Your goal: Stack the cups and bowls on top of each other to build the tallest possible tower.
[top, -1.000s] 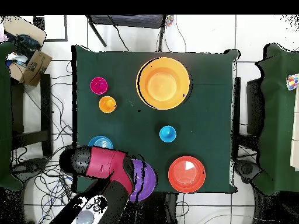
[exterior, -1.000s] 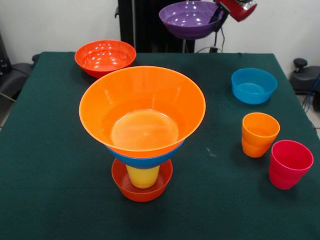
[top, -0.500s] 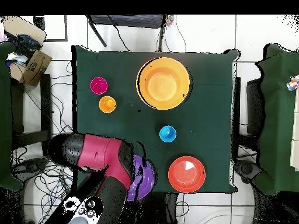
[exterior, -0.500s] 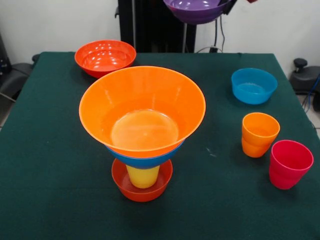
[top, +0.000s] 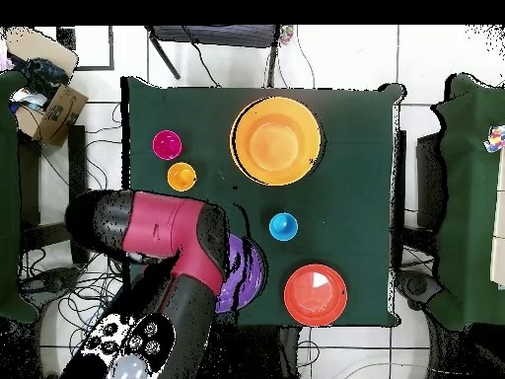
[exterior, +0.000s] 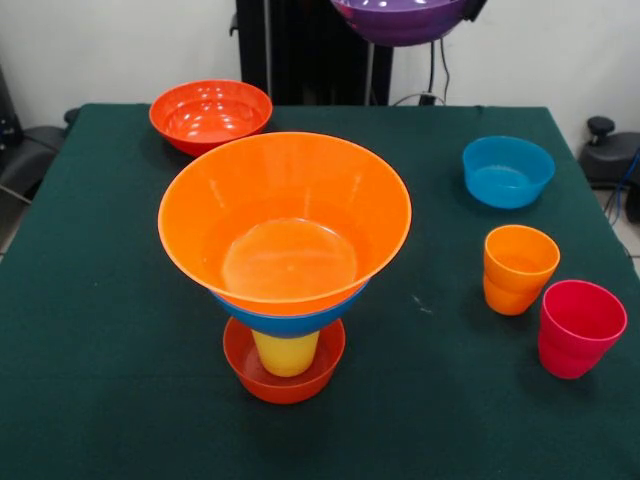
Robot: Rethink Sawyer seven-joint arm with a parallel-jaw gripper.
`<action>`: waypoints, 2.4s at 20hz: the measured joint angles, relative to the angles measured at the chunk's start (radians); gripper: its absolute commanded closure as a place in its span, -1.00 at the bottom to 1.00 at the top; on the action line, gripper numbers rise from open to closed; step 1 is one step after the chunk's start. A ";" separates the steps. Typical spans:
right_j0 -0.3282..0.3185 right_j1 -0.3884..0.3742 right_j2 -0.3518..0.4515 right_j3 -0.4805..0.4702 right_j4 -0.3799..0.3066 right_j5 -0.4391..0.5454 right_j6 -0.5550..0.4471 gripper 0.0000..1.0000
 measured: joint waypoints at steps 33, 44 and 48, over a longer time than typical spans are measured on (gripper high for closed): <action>-0.157 0.089 0.000 -0.389 -0.015 0.107 0.000 1.00; -0.191 0.152 0.000 -0.471 -0.051 0.107 0.000 1.00; -0.209 0.182 0.000 -0.504 -0.051 0.107 0.000 1.00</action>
